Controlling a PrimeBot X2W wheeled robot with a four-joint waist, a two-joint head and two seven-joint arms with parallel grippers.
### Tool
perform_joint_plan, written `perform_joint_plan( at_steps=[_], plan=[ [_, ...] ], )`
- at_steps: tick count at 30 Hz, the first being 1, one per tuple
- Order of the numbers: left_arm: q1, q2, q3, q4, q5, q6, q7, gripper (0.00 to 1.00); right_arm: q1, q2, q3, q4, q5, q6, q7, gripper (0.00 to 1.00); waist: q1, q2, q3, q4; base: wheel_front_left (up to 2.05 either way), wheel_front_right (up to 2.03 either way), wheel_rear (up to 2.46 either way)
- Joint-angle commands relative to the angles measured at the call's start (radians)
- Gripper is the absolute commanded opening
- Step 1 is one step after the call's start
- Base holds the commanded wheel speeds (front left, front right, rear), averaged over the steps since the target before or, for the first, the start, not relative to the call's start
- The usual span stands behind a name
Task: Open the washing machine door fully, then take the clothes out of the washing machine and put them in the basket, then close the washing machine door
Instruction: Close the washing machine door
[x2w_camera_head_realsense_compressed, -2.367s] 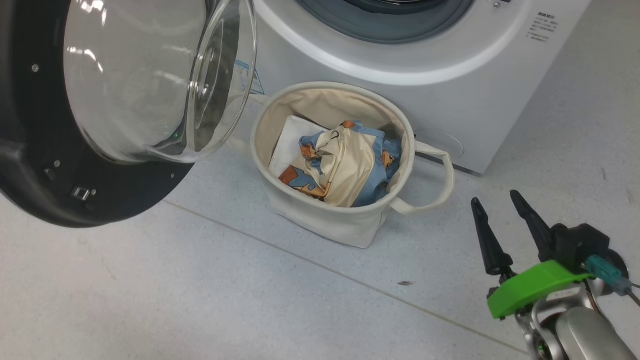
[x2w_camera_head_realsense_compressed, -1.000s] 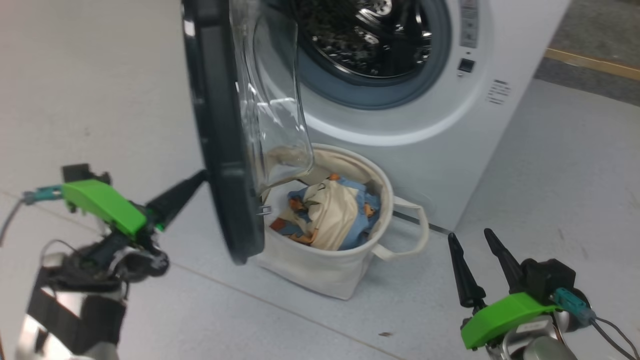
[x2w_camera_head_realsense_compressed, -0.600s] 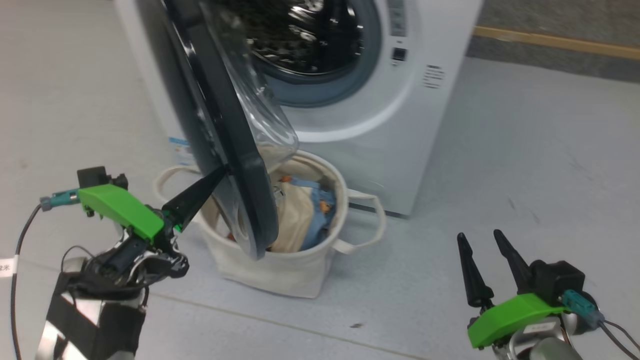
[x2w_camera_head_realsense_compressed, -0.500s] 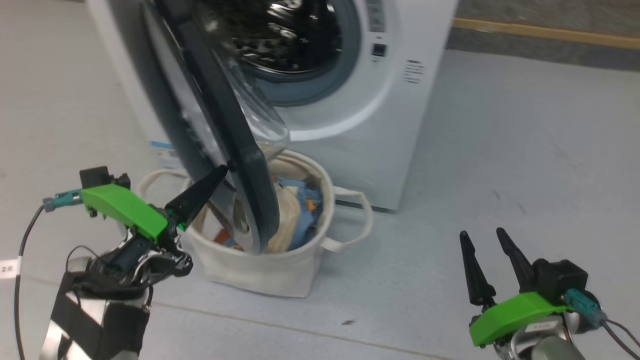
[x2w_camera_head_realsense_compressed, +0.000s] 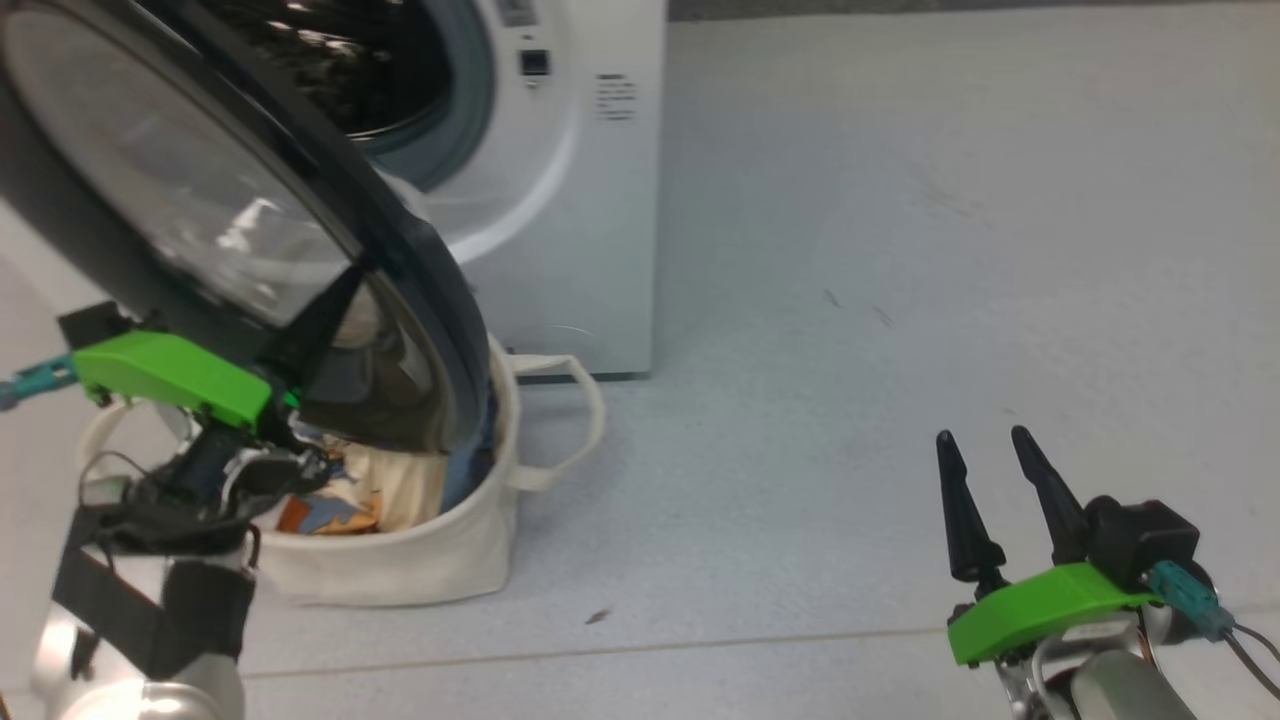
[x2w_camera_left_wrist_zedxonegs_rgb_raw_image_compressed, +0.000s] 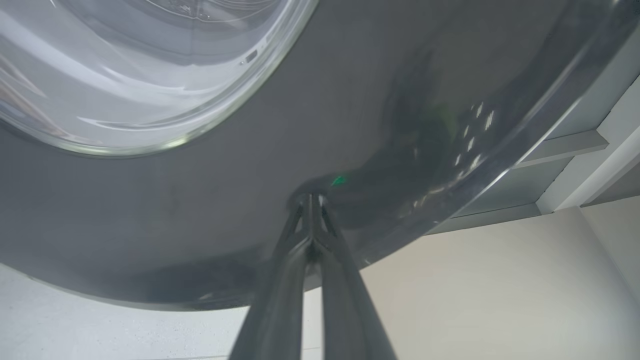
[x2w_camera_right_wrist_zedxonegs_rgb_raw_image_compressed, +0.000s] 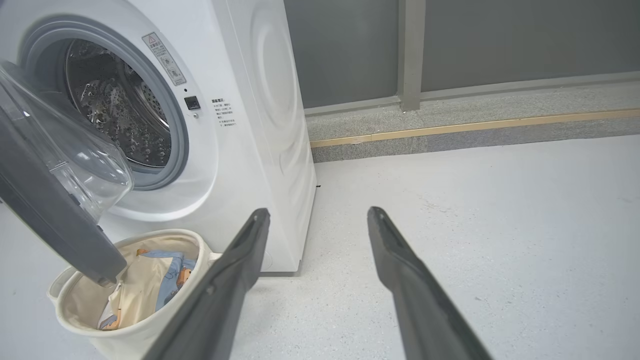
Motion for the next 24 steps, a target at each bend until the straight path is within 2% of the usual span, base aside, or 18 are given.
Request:
perform_joint_plan(
  at_steps=[1,5,12,13,14,17,21,24],
  plan=[
    [-0.056,0.048,0.034,-0.032,0.003,-0.014,-0.012,0.0,-0.039,0.003,0.016,-0.029,0.003,0.004,-0.015,1.0,0.0,0.0,0.023,-0.045,0.0,0.0,0.0],
    [-0.062,0.075,0.043,-0.034,-0.003,-0.014,-0.052,0.0,-0.049,0.007,0.016,-0.02,0.01,0.004,-0.022,1.0,0.0,0.0,0.029,-0.074,0.0,0.0,0.0],
    [-0.048,0.104,0.019,-0.046,-0.014,-0.014,-0.076,0.0,-0.053,0.006,0.011,-0.005,0.012,0.004,-0.028,1.0,0.0,0.0,0.021,-0.072,0.0,0.0,0.0],
    [-0.043,0.107,0.013,-0.05,-0.01,-0.014,-0.086,0.8,-0.054,0.005,0.013,-0.004,0.013,0.004,-0.028,1.0,0.0,0.0,0.017,-0.07,0.0,0.0,0.0],
    [-0.036,0.113,0.006,-0.054,0.0,-0.014,-0.1,0.99,-0.054,0.005,0.014,-0.002,0.013,0.004,-0.028,1.0,0.0,0.0,0.012,-0.069,0.0,0.0,0.0],
    [0.003,0.153,-0.044,-0.092,0.07,-0.014,-0.161,1.0,-0.052,0.005,0.02,0.005,0.012,0.004,-0.029,1.0,0.0,0.0,-0.015,-0.067,0.0,0.0,0.0],
    [0.105,0.24,-0.136,-0.164,0.21,-0.014,-0.312,1.0,-0.037,0.001,0.018,0.015,0.006,0.004,-0.03,1.0,0.0,0.0,-0.07,-0.068,0.0,0.0,0.0],
    [0.172,0.327,-0.207,-0.204,0.34,-0.014,-0.439,1.0,-0.03,0.001,0.013,0.005,0.001,0.004,-0.03,1.0,0.0,0.0,-0.085,-0.069,0.0,0.0,0.0]
  ],
)
